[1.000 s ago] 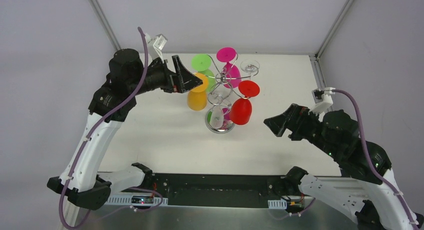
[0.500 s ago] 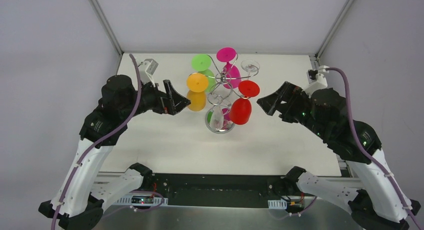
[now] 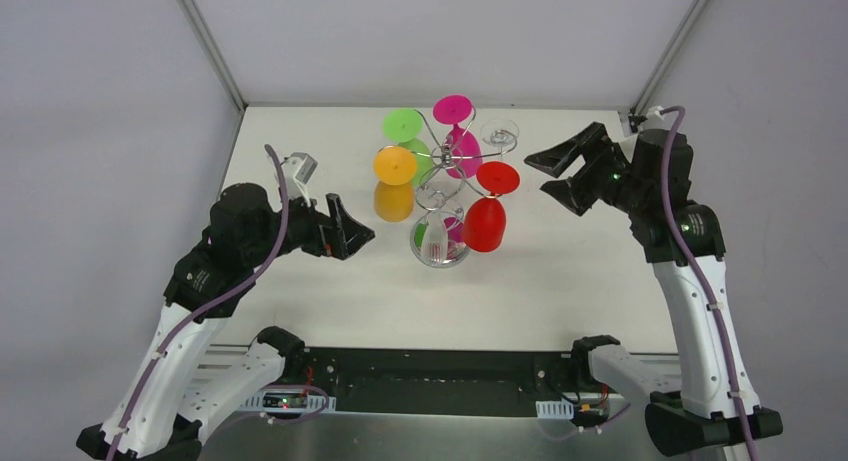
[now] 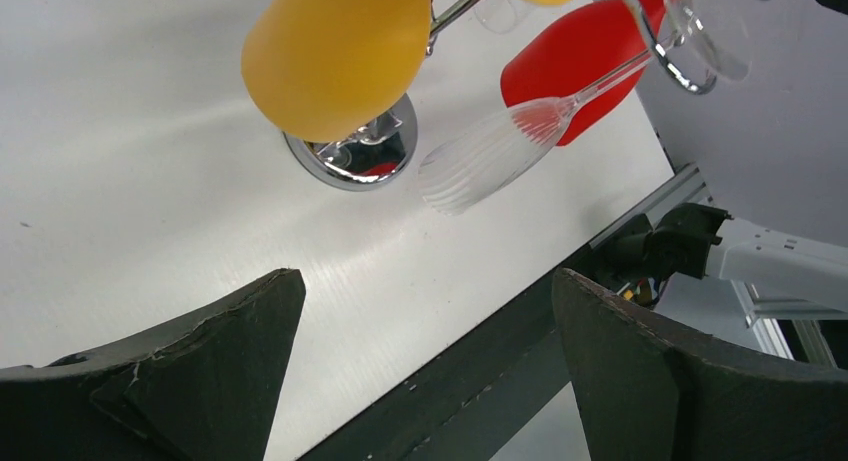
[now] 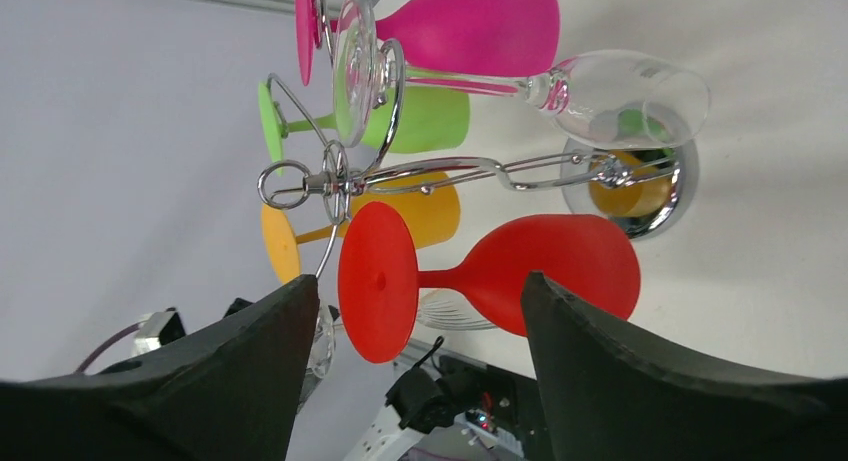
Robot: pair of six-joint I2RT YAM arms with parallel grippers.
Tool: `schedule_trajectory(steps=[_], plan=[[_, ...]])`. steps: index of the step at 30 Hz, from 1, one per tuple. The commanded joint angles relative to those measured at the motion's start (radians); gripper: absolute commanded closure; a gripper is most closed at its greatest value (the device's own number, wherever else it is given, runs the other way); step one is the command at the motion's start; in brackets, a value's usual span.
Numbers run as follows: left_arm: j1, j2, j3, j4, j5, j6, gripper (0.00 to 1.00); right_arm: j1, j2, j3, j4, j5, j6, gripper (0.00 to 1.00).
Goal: Take the wine glass off the wine glass rack
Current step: Pick up the wine glass from the wine rack.
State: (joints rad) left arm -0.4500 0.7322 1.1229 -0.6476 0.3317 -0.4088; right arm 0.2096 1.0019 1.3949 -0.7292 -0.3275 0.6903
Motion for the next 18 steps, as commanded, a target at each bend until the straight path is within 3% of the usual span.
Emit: schedule_trajectory(steps=[1,8,18], plan=[[0.007,-0.076,-0.054,0.006,-0.003,0.028,0.01,-0.042,-0.023,-0.073,0.165,-0.24,0.127,0.25],[0.007,-0.156,-0.122,0.006,-0.041,0.053,0.01,-0.052,-0.043,-0.193,0.321,-0.307,0.224,0.46],[0.007,-0.169,-0.155,0.006,-0.062,0.05,0.01,-0.053,-0.056,-0.23,0.378,-0.335,0.275,0.61]])
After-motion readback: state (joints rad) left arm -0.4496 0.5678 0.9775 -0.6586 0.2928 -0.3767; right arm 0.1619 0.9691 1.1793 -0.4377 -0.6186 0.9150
